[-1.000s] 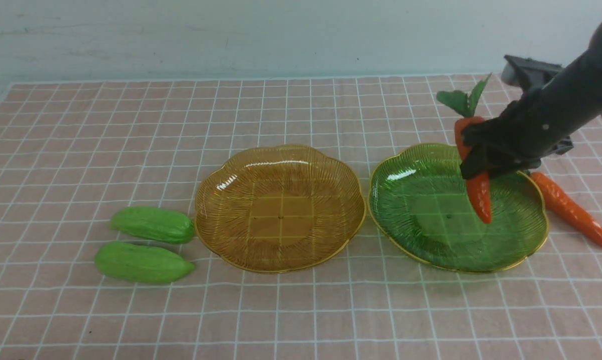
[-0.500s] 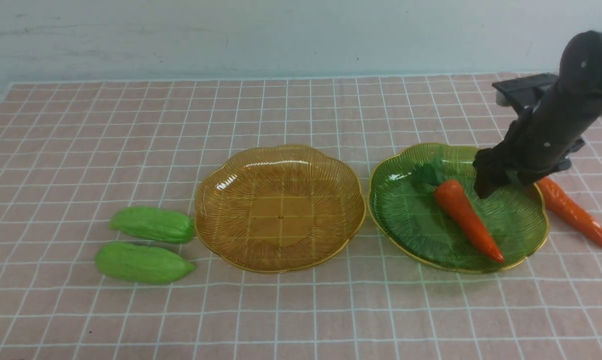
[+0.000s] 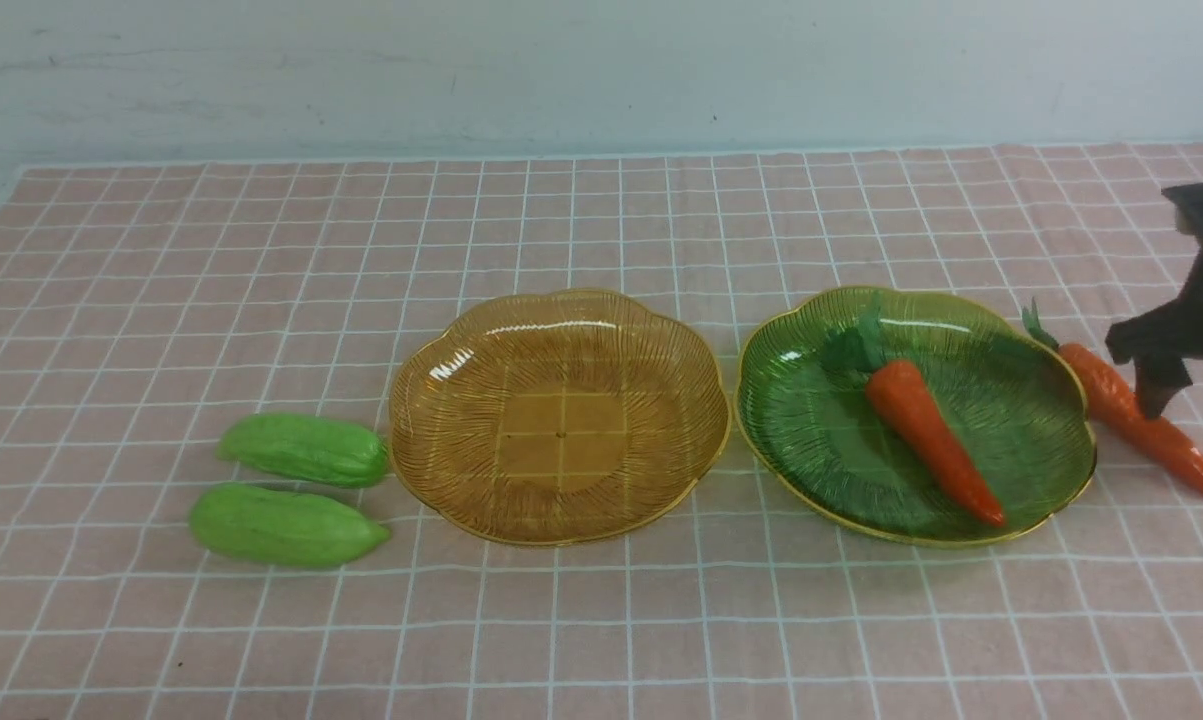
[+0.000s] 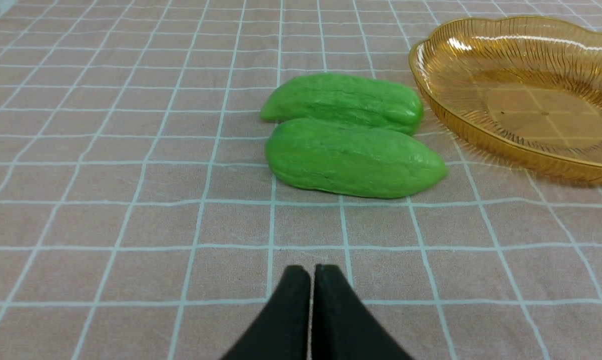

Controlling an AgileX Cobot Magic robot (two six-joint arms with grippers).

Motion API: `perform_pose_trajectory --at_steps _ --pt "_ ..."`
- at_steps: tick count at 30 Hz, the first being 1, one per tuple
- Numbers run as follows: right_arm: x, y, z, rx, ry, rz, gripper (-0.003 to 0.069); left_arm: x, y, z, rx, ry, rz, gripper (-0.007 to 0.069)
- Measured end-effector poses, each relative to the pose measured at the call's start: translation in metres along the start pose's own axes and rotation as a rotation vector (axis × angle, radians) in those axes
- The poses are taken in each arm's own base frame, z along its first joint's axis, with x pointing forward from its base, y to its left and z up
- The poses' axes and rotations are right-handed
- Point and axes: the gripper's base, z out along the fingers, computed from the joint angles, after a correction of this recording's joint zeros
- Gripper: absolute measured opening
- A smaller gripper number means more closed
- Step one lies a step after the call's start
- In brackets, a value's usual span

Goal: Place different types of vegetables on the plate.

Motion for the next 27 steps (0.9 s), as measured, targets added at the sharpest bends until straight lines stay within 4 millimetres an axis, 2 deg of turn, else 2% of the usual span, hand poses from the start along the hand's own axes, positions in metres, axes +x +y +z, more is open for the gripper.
perform_pose_trajectory --at_steps 8,9,12,15,18,21,22,24,27 --pt "0.005 0.008 0.038 -0.032 0.119 -0.048 0.0517 0.000 0.000 0.000 0.000 0.000 0.000 -0.0003" --pt "0.005 0.008 0.038 -0.034 0.121 -0.057 0.0496 0.000 0.000 0.000 0.000 0.000 0.000 -0.0003" --pt "0.006 0.008 0.036 -0.035 0.141 -0.067 0.0360 0.000 0.000 0.000 0.000 0.000 0.000 -0.0003" --pt "-0.003 0.005 0.024 -0.037 0.130 -0.054 0.0188 0.000 0.000 0.000 0.000 0.000 0.000 -0.0003" --pt "-0.015 0.006 0.005 -0.082 0.059 -0.010 0.0192 0.000 0.000 0.000 0.000 0.000 0.000 -0.0003" --pt "-0.017 0.011 -0.019 -0.169 0.002 0.039 0.0192 0.000 0.000 0.000 0.000 0.000 0.000 -0.0003" --pt "-0.016 0.017 -0.037 -0.257 -0.033 0.079 0.0192 0.000 0.000 0.000 0.000 0.000 0.000 -0.0003" --pt "-0.016 0.024 -0.057 -0.348 -0.076 0.105 0.0192 0.000 0.000 0.000 0.000 0.000 0.000 -0.0003" --pt "-0.017 0.039 -0.061 -0.389 -0.080 0.079 0.0192 0.000 0.000 0.000 0.000 0.000 0.001 -0.0003"
